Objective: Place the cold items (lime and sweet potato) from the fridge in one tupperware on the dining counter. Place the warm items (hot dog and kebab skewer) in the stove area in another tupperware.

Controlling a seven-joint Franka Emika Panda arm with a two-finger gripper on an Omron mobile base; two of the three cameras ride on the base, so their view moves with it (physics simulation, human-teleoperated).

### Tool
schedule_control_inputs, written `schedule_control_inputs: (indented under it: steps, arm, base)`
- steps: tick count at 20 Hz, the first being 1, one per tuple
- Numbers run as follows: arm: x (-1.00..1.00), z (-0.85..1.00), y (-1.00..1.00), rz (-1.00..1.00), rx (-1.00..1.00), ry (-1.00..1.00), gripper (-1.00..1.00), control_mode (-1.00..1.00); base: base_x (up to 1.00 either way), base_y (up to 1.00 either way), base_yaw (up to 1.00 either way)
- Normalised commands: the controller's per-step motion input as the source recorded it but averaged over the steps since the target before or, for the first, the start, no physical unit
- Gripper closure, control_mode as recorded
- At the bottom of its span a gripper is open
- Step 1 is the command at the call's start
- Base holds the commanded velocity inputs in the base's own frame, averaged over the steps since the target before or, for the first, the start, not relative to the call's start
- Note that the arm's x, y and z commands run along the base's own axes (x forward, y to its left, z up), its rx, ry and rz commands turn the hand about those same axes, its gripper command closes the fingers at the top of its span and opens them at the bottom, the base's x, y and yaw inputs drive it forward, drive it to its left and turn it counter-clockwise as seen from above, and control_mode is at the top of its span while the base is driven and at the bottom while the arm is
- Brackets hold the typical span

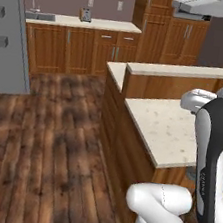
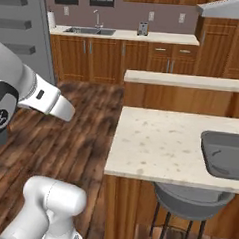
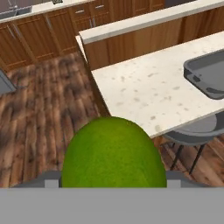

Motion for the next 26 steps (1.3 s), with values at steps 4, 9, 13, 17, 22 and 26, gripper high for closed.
schedule_control_inputs:
  steps: [4, 9, 13, 17, 22, 26]
  arm:
    - [0.0, 0.0, 0.0, 0.0, 0.0, 0.0, 1.0, 1.0]
    - [0.0, 0.0, 0.0, 0.0, 0.0, 0.0, 1.0, 1.0]
    - [0.0, 0.0, 0.0, 0.0, 0.0, 0.0, 1.0, 1.0]
    - [0.0, 0.0, 0.0, 0.0, 0.0, 0.0, 1.0, 1.0]
    - [0.0, 0.0, 0.0, 0.0, 0.0, 0.0, 1.0, 1.0]
    - [0.0, 0.0, 0.0, 0.0, 0.0, 0.0, 1.0, 1.0]
  base:
    - [0.0, -1.0, 0.0]
    - [0.0, -1.0, 0.0]
    - [-0.12, -1.0, 0.01]
    - [0.0, -1.0, 0.0]
    - [-0.01, -1.0, 0.0]
    - [0.05, -1.0, 0.0]
